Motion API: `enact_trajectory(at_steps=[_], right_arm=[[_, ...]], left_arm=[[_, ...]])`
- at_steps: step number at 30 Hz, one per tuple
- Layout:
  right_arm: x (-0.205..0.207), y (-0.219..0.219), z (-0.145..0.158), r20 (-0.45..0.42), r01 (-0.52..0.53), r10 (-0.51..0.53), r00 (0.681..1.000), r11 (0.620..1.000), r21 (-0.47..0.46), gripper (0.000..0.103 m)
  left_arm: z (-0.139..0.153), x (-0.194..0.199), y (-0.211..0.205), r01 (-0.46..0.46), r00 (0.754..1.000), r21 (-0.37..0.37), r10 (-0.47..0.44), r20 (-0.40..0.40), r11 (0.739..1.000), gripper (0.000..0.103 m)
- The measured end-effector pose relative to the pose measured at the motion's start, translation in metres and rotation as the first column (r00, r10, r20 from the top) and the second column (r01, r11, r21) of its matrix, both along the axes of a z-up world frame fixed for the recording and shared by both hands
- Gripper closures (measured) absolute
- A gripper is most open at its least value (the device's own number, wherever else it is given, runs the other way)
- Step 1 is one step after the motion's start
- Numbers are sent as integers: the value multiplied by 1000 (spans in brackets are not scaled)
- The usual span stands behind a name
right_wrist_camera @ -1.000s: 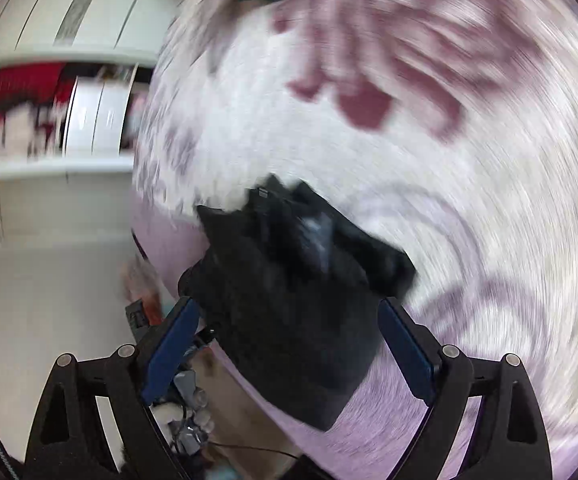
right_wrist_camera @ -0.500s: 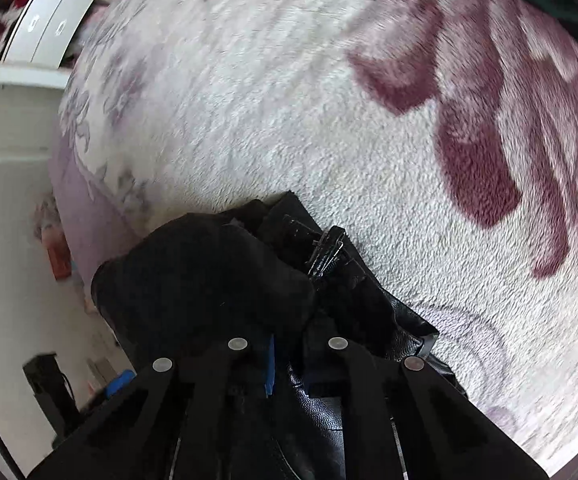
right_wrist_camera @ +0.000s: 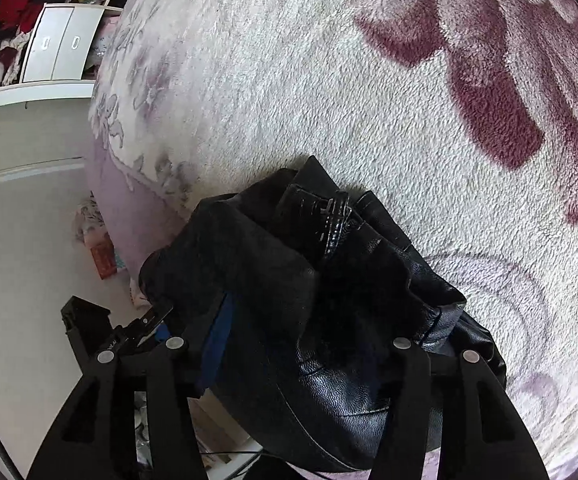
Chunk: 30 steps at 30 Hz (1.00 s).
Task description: Fold large clothes
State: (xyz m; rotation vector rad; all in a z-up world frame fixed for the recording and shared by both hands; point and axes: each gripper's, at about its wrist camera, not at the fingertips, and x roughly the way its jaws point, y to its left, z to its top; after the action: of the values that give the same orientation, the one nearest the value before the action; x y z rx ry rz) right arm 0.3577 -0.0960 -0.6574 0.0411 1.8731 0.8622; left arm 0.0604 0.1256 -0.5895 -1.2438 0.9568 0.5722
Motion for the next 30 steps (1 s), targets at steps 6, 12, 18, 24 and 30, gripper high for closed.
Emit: enact_trajectory(at_steps=[6, 12, 18, 24, 30], right_arm=[[6, -5, -15, 20, 172, -172, 985, 985, -26, 89], [2, -3, -20, 14, 192, -192, 981, 980, -57, 89], [1, -14, -3, -40, 140, -142, 989, 989, -51, 55], [-10, -15, 5, 21, 95, -94, 995, 995, -39, 54], [-17, -5, 1, 100, 80, -72, 992, 993, -81, 73]], left_arm=[[-8, 3, 4, 12, 1000, 10, -13, 21, 1000, 76], [-9, 9, 4, 34, 999, 12, -34, -5, 999, 76], [-9, 6, 1, 29, 1000, 9, -29, 5, 1000, 77], [-10, 3, 2, 33, 999, 5, -33, 13, 999, 76], [-10, 1, 4, 40, 999, -2, -40, 19, 999, 76]])
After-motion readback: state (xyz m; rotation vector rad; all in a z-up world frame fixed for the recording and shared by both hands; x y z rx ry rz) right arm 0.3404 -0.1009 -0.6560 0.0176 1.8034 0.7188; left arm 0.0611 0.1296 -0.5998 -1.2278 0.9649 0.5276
